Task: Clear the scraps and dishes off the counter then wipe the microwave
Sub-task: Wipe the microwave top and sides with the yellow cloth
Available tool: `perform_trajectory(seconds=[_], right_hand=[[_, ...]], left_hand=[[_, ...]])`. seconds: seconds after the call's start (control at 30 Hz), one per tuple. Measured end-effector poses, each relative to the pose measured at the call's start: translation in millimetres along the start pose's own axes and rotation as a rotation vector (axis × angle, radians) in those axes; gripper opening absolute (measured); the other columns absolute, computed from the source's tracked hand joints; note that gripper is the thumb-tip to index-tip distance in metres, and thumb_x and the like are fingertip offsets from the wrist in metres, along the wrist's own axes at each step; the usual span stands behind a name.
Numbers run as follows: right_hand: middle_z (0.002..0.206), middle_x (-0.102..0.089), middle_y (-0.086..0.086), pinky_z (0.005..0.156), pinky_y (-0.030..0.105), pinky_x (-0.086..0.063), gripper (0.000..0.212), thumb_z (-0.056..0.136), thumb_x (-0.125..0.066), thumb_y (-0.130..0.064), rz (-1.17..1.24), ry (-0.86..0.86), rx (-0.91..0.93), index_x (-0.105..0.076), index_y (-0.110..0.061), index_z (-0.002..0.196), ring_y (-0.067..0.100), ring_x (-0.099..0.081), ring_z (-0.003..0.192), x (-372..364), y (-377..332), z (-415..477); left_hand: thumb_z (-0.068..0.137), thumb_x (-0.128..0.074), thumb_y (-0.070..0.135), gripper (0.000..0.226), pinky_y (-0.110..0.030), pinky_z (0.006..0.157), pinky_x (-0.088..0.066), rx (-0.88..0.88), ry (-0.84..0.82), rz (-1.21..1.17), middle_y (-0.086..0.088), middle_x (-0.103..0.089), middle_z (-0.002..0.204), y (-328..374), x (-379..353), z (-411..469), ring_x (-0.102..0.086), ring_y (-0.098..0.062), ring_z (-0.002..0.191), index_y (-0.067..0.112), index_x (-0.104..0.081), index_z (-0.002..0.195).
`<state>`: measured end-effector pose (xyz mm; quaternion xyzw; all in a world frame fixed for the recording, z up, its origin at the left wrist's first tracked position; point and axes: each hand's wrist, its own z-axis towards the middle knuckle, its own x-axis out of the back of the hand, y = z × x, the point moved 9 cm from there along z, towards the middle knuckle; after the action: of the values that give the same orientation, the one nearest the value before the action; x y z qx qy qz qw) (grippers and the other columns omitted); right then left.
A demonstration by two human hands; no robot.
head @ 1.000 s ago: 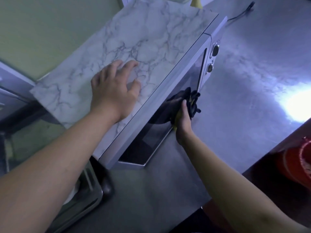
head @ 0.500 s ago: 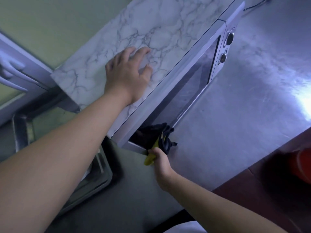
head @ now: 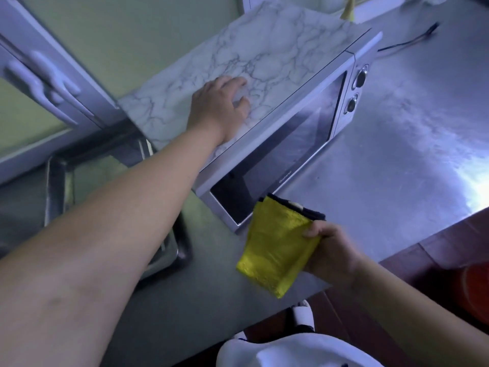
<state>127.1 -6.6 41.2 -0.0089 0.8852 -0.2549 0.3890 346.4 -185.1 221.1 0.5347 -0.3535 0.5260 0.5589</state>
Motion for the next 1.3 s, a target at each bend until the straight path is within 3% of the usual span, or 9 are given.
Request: perform_trajectory(seconds=[0.2,0.3,0.5,0.67,0.8,0.93,1.1,1.17,1.3], right_hand=[[0.106,-0.074,0.008,0.074,0.042,-0.058,0.044,0.092,-0.045,0.004,-0.349,0.407,0.229,-0.059,-0.017,0.127,0.028,-0.072,0.094,48.4,-34.2,-24.3],[0.1,-0.073,0.001,0.066,0.037,-0.056,0.042,0.094,-0.048,0.003,-0.295,0.469,0.315,-0.06,-0.029,0.119,0.023,-0.071,0.089,54.3,-46.1,-22.3],[0.064,-0.059,-0.004,0.061,0.04,-0.046,0.009,0.088,-0.062,-0.01,-0.204,0.589,0.534,-0.063,-0.02,0.087,0.019,-0.053,0.064,1.9,-27.4,30.7],[0.101,-0.064,-0.001,0.087,0.038,-0.046,0.053,0.077,-0.049,-0.015,-0.09,0.65,0.471,-0.063,-0.029,0.125,0.018,-0.05,0.089,-65.7,29.7,75.8],[0.099,-0.053,0.005,0.083,0.038,-0.036,0.05,0.075,-0.045,-0.018,-0.007,0.716,0.43,-0.063,-0.015,0.122,0.021,-0.044,0.092,-73.1,47.0,75.9],[0.079,-0.057,0.033,0.066,0.03,-0.046,0.03,0.076,-0.047,-0.012,-0.091,0.681,0.405,-0.064,-0.011,0.101,0.022,-0.05,0.069,-85.6,56.5,59.4],[0.066,-0.064,0.028,0.054,0.034,-0.052,0.024,0.085,-0.05,0.002,-0.074,0.45,0.285,-0.06,0.002,0.106,0.03,-0.064,0.052,-84.1,64.4,35.3],[0.06,-0.066,0.01,0.052,0.032,-0.051,0.026,0.09,-0.05,0.004,-0.011,0.486,0.237,-0.062,-0.005,0.112,0.018,-0.06,0.045,-64.9,69.7,19.4],[0.082,-0.07,0.016,0.066,0.038,-0.046,0.029,0.093,-0.052,-0.005,0.116,0.658,0.308,-0.063,-0.004,0.12,0.03,-0.058,0.068,-15.7,62.0,-23.9]], left_hand=[[0.097,-0.041,0.039,0.047,-0.035,0.113,-0.026,-0.003,0.038,0.011,-0.001,-0.045,0.151,1.7,3.4,-4.2,-0.039,-0.025,0.138,0.027,-0.051,0.141],[0.097,-0.041,0.039,0.047,-0.035,0.113,-0.026,0.005,0.044,0.013,-0.001,-0.045,0.151,0.9,3.0,-4.3,-0.039,-0.024,0.137,0.027,-0.051,0.141],[0.095,-0.041,0.042,0.048,-0.036,0.112,-0.027,0.022,0.046,0.017,-0.002,-0.048,0.148,-0.5,2.8,-3.5,-0.04,-0.025,0.136,0.028,-0.052,0.139],[0.094,-0.041,0.042,0.046,-0.038,0.107,-0.031,0.023,0.042,0.038,-0.001,-0.05,0.144,-1.5,2.4,-0.1,-0.042,-0.026,0.131,0.03,-0.052,0.137],[0.091,-0.04,0.044,0.042,-0.039,0.101,-0.031,0.023,0.043,0.061,0.0,-0.051,0.135,-1.6,0.1,3.3,-0.043,-0.026,0.125,0.031,-0.052,0.13],[0.092,-0.039,0.043,0.041,-0.04,0.102,-0.031,0.02,0.037,0.071,-0.001,-0.05,0.134,-1.1,-0.1,3.8,-0.043,-0.027,0.125,0.03,-0.052,0.129],[0.093,-0.039,0.042,0.042,-0.043,0.103,-0.029,0.007,0.012,0.047,-0.003,-0.048,0.137,1.5,1.1,0.9,-0.042,-0.028,0.126,0.028,-0.051,0.131],[0.093,-0.038,0.041,0.043,-0.043,0.102,-0.029,-0.001,0.004,0.05,-0.004,-0.048,0.138,2.2,1.7,0.2,-0.041,-0.029,0.126,0.027,-0.051,0.131],[0.092,-0.037,0.041,0.043,-0.044,0.1,-0.03,-0.022,0.009,0.045,-0.007,-0.048,0.138,1.4,-0.2,1.1,-0.042,-0.03,0.123,0.025,-0.052,0.129]])
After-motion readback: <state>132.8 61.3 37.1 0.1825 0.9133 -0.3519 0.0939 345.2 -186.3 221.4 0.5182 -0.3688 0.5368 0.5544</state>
